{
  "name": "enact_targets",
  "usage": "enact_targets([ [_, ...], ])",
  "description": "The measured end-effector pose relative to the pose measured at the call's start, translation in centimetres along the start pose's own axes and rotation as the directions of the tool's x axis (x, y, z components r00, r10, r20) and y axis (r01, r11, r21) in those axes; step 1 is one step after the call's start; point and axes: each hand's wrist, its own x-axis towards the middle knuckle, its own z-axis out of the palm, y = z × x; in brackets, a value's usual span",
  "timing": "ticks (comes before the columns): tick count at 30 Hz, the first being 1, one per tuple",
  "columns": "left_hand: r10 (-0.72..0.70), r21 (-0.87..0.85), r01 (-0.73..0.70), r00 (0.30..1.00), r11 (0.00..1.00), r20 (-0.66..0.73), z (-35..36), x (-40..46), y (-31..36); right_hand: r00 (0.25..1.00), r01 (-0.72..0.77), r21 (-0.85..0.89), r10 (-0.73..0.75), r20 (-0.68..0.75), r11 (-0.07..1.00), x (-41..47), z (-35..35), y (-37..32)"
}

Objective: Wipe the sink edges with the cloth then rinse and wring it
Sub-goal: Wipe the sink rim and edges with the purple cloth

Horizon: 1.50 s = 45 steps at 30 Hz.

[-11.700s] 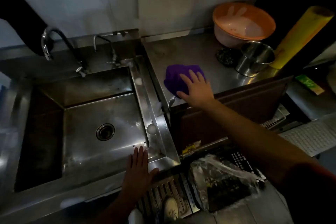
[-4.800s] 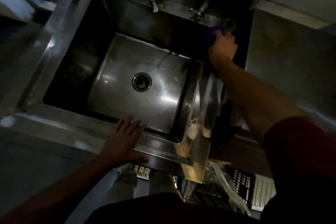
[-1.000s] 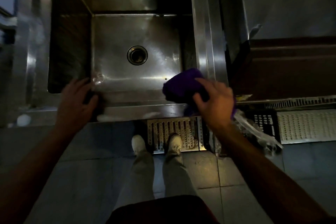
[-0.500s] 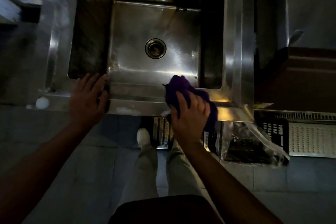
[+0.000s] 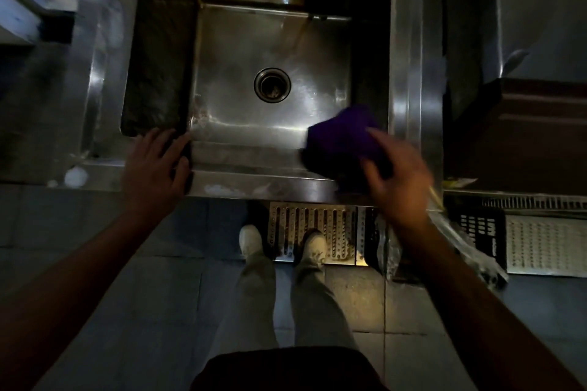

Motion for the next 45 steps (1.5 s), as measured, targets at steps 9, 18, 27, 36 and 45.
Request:
enact_targets([
  [9, 0.046, 0.031, -0.045, 0.999, 0.998, -0.023, 0.6, -0.1, -0.5, 1.000, -0.026, -0.340, 0.027, -0.001, 0.940, -4.0, 3.9, 3.2],
  [18, 0.016, 0.011, -0.016, 1.000, 1.000, -0.020, 0.4, 0.0, -0.4, 0.997, 0.076, -0.325, -0.065, 0.045, 0.943, -4.2, 10.2, -5.5],
  [27, -0.001, 0.032, 0.001, 1.000, 0.999, 0.001, -0.2, 0.1, 0.0, 0.984, 0.147, -0.142, -0.129, 0.126, 0.979, -1.8, 14.5, -13.6],
  [36, 0.105, 0.016, -0.106, 0.994, 0.994, 0.042, -2.7, 0.3, -5.1, 0.999, 0.039, -0.095, -0.042, -0.025, 0.995, 0.6, 6.1, -4.0],
  [45, 0.112, -0.018, -0.112, 0.993, 0.994, 0.035, -2.1, 0.0, -6.5, 0.995, -0.012, -0.231, -0.011, -0.099, 0.973, -4.9, 15.3, -13.8],
])
